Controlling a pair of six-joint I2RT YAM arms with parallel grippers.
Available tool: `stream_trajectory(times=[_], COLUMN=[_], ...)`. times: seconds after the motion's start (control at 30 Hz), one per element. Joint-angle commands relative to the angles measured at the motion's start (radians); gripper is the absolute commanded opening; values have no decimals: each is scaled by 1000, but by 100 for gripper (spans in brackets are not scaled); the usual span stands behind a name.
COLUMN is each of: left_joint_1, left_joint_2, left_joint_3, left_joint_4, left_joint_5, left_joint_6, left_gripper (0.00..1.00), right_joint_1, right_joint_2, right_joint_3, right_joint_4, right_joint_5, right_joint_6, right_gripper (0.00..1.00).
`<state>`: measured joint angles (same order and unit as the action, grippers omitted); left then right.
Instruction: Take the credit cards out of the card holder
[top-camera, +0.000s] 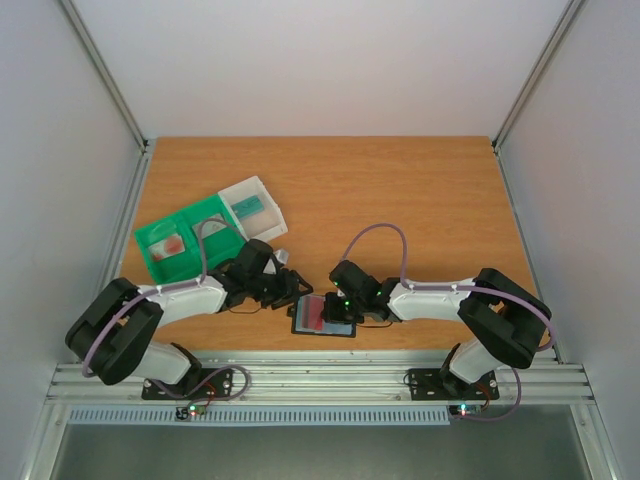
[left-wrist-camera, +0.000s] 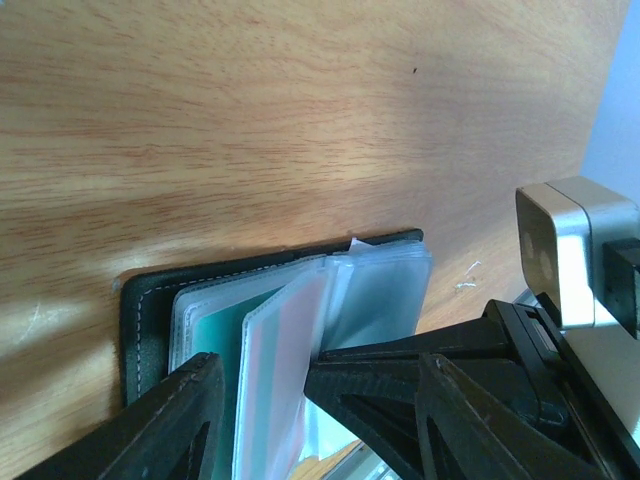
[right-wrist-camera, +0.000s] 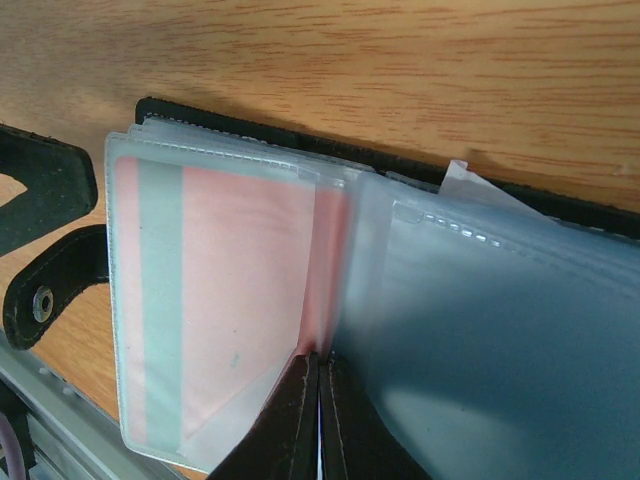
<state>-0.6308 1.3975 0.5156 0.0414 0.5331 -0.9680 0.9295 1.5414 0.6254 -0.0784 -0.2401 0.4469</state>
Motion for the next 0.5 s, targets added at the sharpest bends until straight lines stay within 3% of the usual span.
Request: stream_trajectory(times=[0.0, 0.47], left_joint_1=[-9, -9], left_joint_2=[29, 35], left_joint_3=[9, -18], left_joint_4=[78, 107], left_joint_5=[10, 24], left_joint_6=[12, 2], left_gripper=[54, 46], right_joint_1=[1, 2], right_joint_2=[22, 19], right_joint_3=[-35, -36], right_joint_4=[-57, -55], right_joint_5=[12, 17], right_joint_6=[-13, -10], right_gripper=[3, 3])
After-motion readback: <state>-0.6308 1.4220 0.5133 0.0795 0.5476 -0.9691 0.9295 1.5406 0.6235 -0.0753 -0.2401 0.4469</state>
